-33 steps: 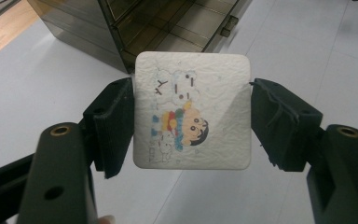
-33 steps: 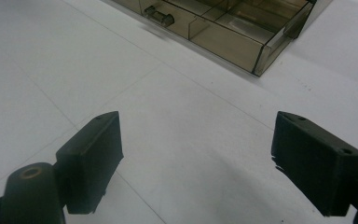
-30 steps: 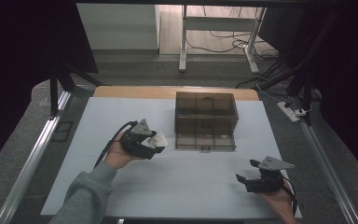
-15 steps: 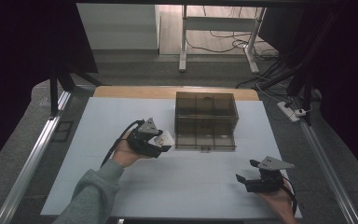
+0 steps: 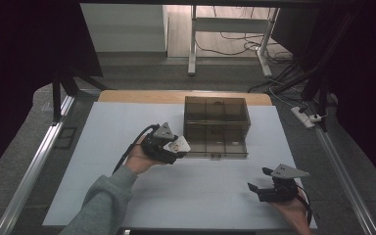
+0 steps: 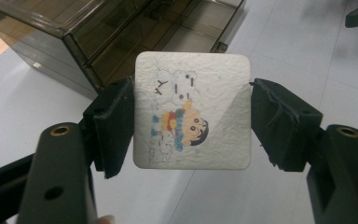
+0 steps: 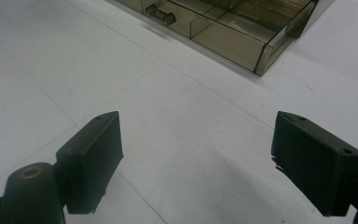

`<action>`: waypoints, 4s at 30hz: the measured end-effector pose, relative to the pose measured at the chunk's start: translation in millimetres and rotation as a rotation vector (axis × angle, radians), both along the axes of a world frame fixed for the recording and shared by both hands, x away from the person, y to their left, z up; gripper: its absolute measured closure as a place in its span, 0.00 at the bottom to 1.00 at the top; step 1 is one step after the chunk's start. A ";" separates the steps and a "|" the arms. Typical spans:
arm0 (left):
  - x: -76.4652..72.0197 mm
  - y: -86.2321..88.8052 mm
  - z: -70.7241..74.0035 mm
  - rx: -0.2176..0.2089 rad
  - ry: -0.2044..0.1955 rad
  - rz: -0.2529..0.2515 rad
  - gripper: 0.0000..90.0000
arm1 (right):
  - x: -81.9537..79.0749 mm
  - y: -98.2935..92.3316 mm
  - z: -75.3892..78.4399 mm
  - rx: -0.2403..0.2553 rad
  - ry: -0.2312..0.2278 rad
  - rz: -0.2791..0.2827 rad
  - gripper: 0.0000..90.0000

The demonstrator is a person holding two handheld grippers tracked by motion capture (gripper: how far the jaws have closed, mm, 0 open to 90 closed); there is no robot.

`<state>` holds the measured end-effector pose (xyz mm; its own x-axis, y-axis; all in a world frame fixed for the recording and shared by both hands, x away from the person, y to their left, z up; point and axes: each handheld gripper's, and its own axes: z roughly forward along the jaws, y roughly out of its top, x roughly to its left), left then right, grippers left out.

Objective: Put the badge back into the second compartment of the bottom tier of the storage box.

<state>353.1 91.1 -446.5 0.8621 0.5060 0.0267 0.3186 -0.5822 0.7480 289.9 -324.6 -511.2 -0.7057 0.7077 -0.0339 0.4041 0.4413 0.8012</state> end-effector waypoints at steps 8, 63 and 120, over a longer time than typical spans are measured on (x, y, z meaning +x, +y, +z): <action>2.9 -9.5 0.2 -0.003 0.000 -0.014 0.36 | -0.1 0.1 0.0 0.003 0.000 0.007 0.18; 32.7 -73.9 -12.4 0.023 0.043 -0.060 0.36 | 0.0 0.2 -0.3 -0.002 0.003 0.006 0.18; 66.8 -129.6 -37.9 0.101 0.090 -0.090 0.36 | 0.1 -1.1 -0.5 0.007 0.003 0.006 0.18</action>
